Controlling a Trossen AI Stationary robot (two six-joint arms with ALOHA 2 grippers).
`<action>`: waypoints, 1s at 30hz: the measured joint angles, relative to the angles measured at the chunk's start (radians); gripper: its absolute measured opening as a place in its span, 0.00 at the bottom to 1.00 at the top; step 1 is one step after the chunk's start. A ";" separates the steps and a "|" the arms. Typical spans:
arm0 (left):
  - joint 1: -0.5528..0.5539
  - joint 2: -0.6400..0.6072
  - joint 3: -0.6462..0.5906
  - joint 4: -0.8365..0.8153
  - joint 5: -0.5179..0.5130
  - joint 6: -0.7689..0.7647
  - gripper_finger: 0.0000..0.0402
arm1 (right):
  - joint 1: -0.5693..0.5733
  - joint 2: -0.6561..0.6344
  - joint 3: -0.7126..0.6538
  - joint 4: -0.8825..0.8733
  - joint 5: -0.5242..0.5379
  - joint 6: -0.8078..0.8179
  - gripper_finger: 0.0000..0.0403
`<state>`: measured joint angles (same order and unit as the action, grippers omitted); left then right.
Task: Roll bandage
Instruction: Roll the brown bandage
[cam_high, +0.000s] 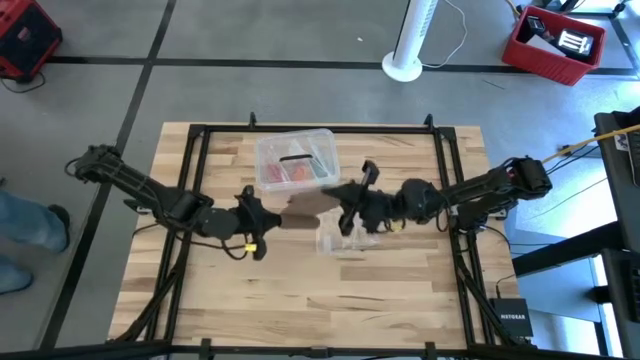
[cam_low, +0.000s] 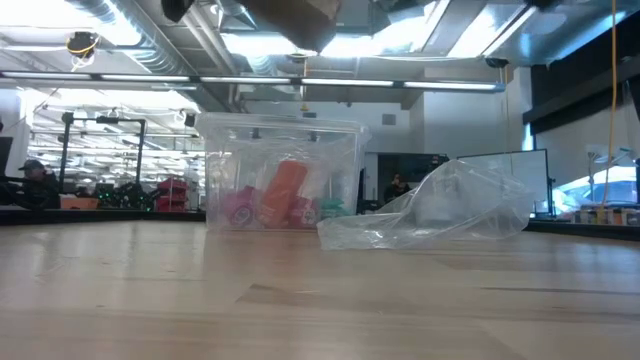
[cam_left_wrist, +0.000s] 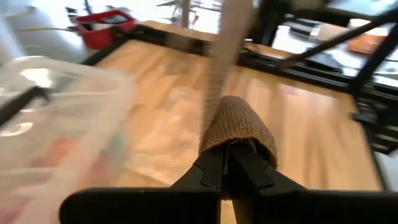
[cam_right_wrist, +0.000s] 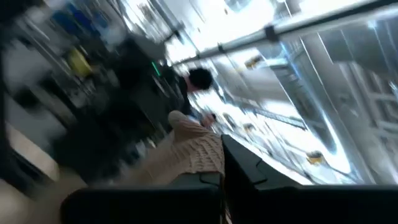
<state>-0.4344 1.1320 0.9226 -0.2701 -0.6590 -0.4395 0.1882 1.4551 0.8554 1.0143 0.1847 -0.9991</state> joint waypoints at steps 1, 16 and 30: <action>0.013 0.000 0.000 -0.002 -0.010 0.000 0.00 | 0.022 0.000 0.011 -0.005 -0.007 -0.001 0.02; 0.071 -0.079 0.000 0.276 -0.140 0.355 0.00 | 0.204 0.013 0.068 -0.397 -0.066 0.329 0.02; 0.078 -0.030 0.000 0.334 -0.086 0.451 0.00 | 0.122 0.120 0.069 -0.464 -0.047 0.825 0.25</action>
<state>-0.3568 1.1022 0.9222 0.0642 -0.7452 0.0114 0.3098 1.5749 0.9241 0.5499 0.1374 -0.1737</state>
